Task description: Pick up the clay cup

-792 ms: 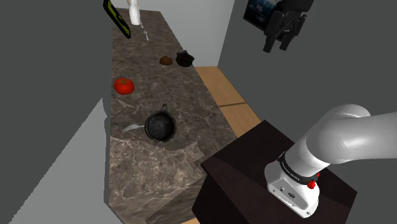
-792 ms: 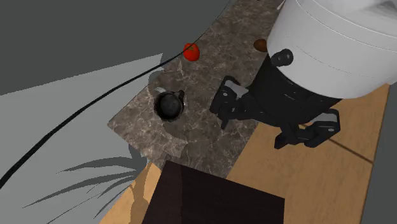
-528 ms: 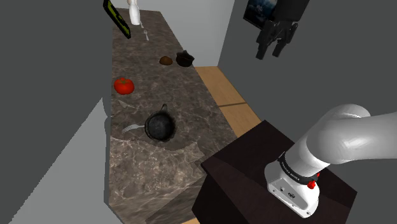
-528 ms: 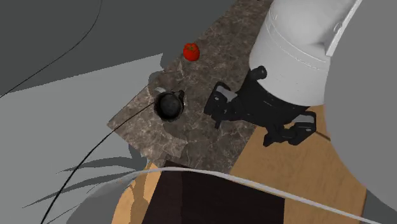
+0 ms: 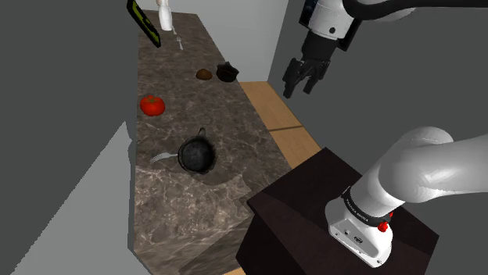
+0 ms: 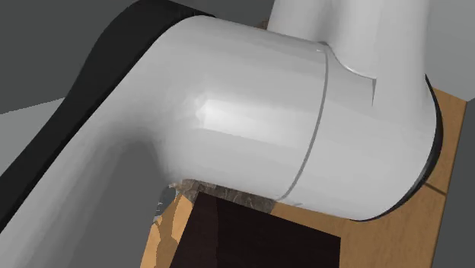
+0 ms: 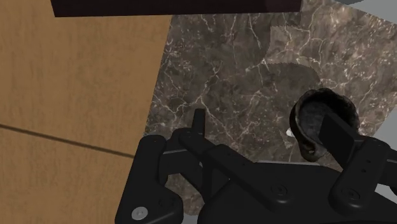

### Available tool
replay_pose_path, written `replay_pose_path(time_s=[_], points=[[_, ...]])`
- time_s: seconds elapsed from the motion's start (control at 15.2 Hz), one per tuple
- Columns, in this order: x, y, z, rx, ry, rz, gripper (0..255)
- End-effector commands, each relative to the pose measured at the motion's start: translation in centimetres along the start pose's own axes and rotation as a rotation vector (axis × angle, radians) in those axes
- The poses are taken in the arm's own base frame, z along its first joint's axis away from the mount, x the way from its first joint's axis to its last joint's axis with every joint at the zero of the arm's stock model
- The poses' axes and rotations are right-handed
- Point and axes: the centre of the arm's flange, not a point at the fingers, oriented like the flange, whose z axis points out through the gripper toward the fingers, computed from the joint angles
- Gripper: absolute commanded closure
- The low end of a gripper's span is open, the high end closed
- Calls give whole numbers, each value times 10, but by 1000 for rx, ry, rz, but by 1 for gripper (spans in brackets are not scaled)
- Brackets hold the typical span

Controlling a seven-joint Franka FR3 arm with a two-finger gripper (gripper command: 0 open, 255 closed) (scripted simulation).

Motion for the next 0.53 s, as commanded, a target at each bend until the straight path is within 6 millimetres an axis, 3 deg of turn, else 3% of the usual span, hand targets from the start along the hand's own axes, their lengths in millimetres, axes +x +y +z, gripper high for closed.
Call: replay_pose_path(time_s=[0.0,0.46], points=[[9,-6,25,11,18,-6,0],[36,-40,102,46,69,-28,0]])
